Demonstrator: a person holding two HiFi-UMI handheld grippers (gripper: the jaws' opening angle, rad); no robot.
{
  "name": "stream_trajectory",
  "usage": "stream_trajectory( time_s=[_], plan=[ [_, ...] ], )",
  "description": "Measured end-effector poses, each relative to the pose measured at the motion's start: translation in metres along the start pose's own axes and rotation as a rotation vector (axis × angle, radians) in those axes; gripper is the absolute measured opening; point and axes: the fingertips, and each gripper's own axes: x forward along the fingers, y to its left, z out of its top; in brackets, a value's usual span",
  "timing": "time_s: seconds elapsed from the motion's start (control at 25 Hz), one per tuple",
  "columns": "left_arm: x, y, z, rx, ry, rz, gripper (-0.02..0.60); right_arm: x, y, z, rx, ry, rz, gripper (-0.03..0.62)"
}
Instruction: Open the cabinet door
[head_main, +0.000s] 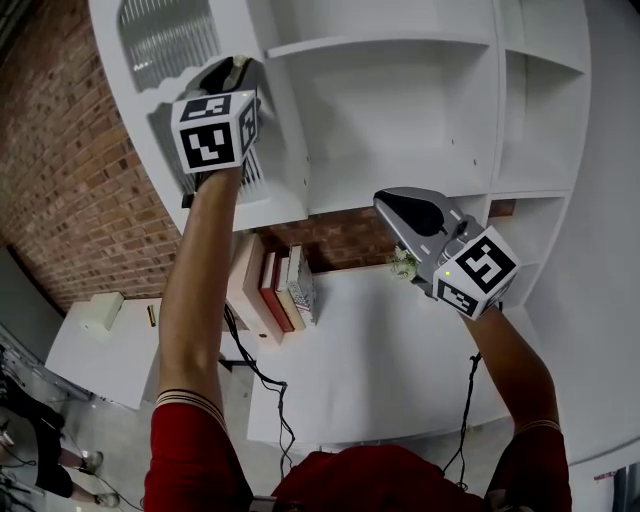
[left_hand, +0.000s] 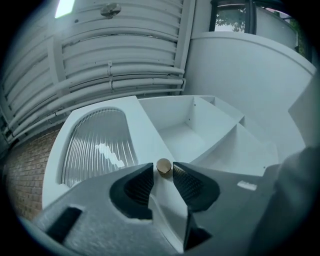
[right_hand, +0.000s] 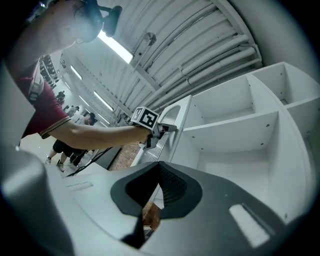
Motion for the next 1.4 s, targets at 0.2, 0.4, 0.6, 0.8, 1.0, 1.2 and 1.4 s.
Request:
stream_trajectory(
  time_s=[0.2,0.4,0.6,0.8,1.0,1.2,1.4],
  plan=[
    [0.005,0.002,0.005,0.018,-0.007,0.025,0.097,-0.006,-0.010,-0.002,0.011,0.004,-0.019,0.012],
    [0.005,0.004,0.007,0.020,-0.017,0.035,0.086,-0.002,-0.013,-0.003,0.035,-0.003,-0.023,0.012],
    [-0.005,0.004,0.008,-0.019,-0.036,0.022,0.084,0.000,-0.011,0.000,0.052,-0.022,-0.021,0.012],
    [-0.018,0.004,0.015,-0.031,-0.059,0.015,0.080,-0.001,-0.016,0.007,0.090,-0.051,-0.018,0.012],
    [-0.032,0.003,0.022,-0.065,-0.066,-0.005,0.078,-0.003,-0.011,0.012,0.105,-0.073,0.001,0.012],
    [-0.055,0.004,0.029,-0.117,-0.088,-0.015,0.078,-0.008,-0.004,0.010,0.109,-0.093,0.043,0.012],
    [-0.084,0.013,0.043,-0.186,-0.115,-0.017,0.077,-0.012,0.000,0.013,0.144,-0.114,0.093,0.012]
  ],
)
